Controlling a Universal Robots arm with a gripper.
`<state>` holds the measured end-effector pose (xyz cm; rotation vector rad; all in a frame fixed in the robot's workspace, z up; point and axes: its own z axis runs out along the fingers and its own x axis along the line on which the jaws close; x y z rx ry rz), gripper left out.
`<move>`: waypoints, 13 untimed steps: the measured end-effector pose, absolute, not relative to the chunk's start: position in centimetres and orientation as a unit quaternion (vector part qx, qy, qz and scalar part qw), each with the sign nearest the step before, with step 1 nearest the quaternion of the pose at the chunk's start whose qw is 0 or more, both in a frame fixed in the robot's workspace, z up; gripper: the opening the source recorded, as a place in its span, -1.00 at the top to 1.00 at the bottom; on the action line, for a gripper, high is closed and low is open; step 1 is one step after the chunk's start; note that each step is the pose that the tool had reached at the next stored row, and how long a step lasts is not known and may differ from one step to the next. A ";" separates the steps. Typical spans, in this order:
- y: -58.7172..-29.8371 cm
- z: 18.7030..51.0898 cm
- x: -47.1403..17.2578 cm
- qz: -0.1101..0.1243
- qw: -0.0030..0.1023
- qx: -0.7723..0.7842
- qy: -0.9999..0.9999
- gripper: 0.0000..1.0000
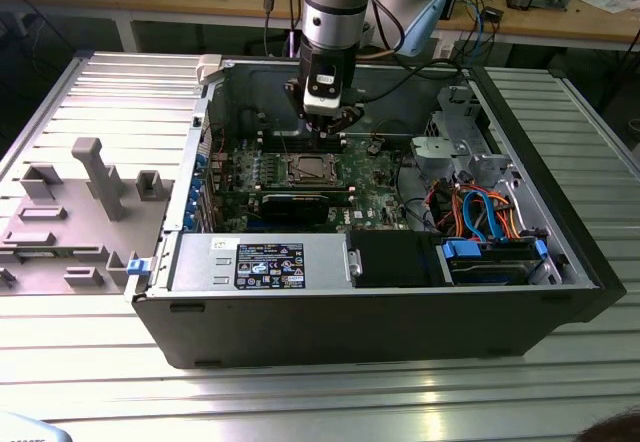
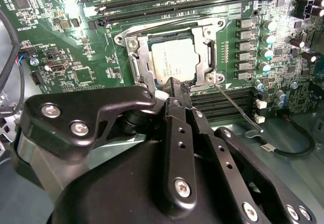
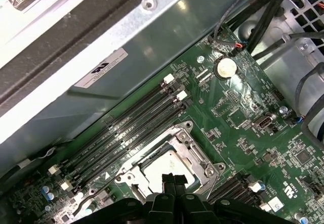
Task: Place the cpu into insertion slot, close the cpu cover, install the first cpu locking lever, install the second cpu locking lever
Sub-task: 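Install the first cpu locking lever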
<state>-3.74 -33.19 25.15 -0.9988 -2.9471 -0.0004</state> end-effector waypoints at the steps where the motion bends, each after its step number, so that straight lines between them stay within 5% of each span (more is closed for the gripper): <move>1: -33.2 25.2 -3.7 0.000 0.015 -0.320 -0.947 0.79; 13: -33.2 25.2 -3.7 -0.003 0.016 -0.301 -0.954 0.79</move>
